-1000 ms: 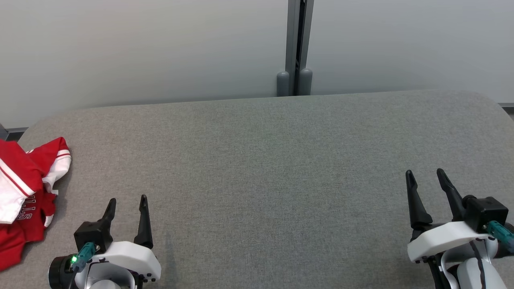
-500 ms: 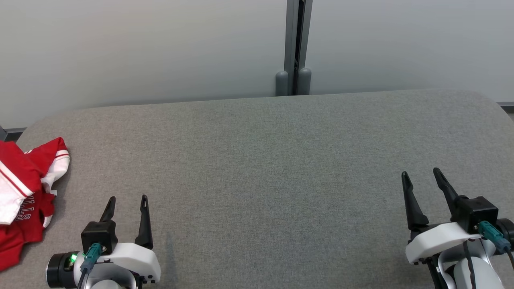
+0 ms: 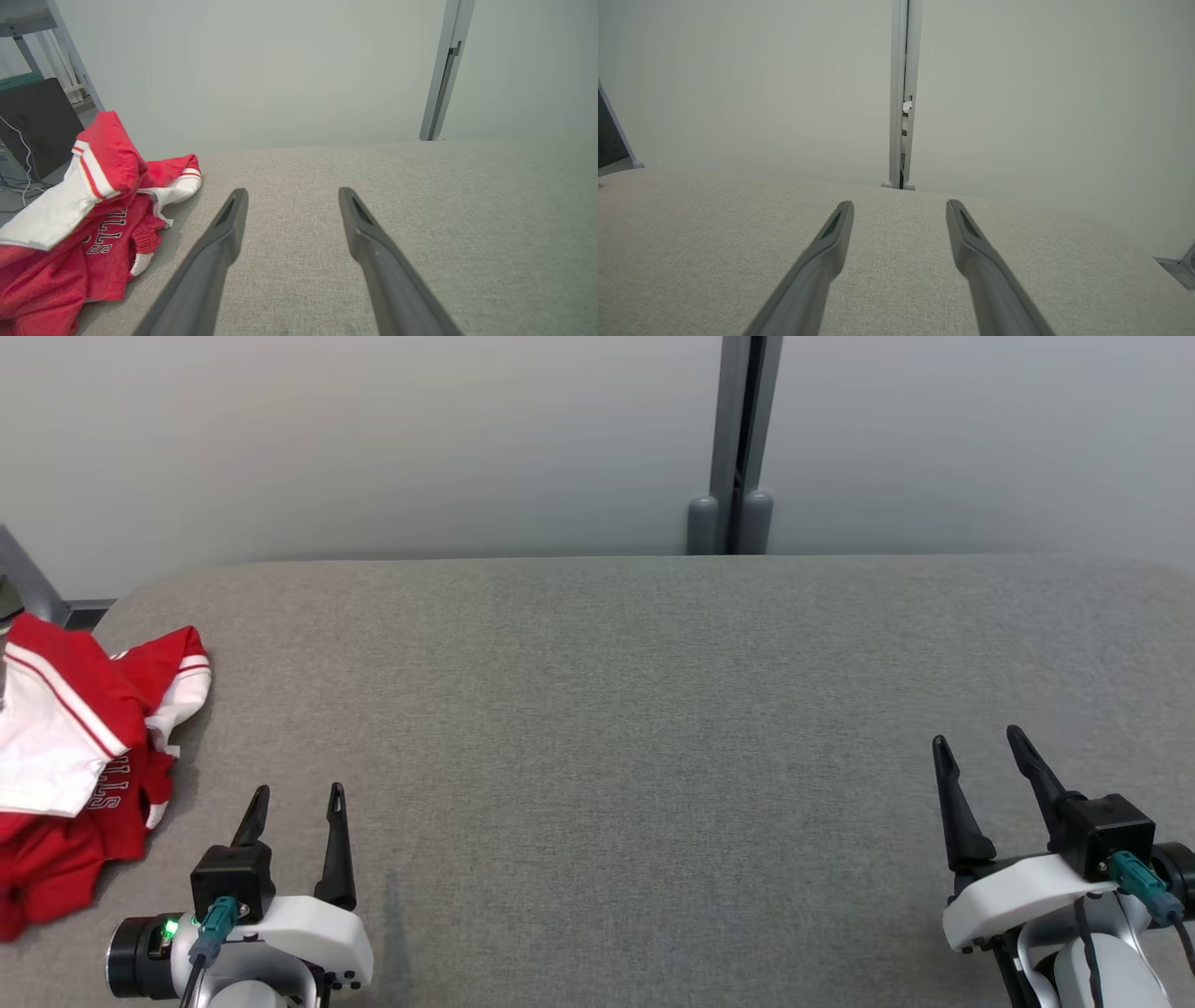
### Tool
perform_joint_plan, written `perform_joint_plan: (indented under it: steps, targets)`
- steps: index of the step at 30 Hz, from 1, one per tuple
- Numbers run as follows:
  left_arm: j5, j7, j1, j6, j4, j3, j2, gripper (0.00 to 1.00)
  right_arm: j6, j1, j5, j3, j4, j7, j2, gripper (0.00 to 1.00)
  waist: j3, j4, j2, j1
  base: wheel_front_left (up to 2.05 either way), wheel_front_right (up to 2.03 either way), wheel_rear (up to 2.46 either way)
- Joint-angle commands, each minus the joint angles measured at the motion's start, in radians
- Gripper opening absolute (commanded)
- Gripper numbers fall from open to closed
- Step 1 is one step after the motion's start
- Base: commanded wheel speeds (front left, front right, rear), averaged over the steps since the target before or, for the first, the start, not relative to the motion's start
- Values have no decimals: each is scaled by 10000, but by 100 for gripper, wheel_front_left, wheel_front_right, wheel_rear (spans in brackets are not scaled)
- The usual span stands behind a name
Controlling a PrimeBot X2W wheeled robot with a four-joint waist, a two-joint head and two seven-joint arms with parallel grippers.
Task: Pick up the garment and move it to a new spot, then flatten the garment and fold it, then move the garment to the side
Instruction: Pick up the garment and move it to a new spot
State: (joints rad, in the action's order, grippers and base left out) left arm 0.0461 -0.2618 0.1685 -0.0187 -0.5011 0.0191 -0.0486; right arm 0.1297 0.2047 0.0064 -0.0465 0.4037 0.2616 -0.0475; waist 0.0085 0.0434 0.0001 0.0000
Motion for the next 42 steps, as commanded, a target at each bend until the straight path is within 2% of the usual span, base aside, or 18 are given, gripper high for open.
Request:
perform_joint_plan:
  steps: [1,17,24,32,42]
  targets:
    - [47,-48,117,-36,17,40,-49,100,18,-56,74,0,-14,50,-61,100,35,198,-1,0,0,0,0]
    - [24,-28,-56,-109,87,541,-83,100,15,34,380,454,-35,50,-59,100,117,2811,-1,0,0,0,0]
    - [54,-28,-80,-14,98,787,-110,100,11,70,486,646,84,48,-65,100,120,3583,-1,0,0,0,0]
    - [-30,-28,-136,-37,144,891,-85,100,11,117,496,747,87,50,-65,100,175,3847,-1,0,0,0,0]
    - [165,-28,55,70,-21,983,-60,100,11,213,376,883,110,50,-62,100,331,3516,-1,0,0,0,0]
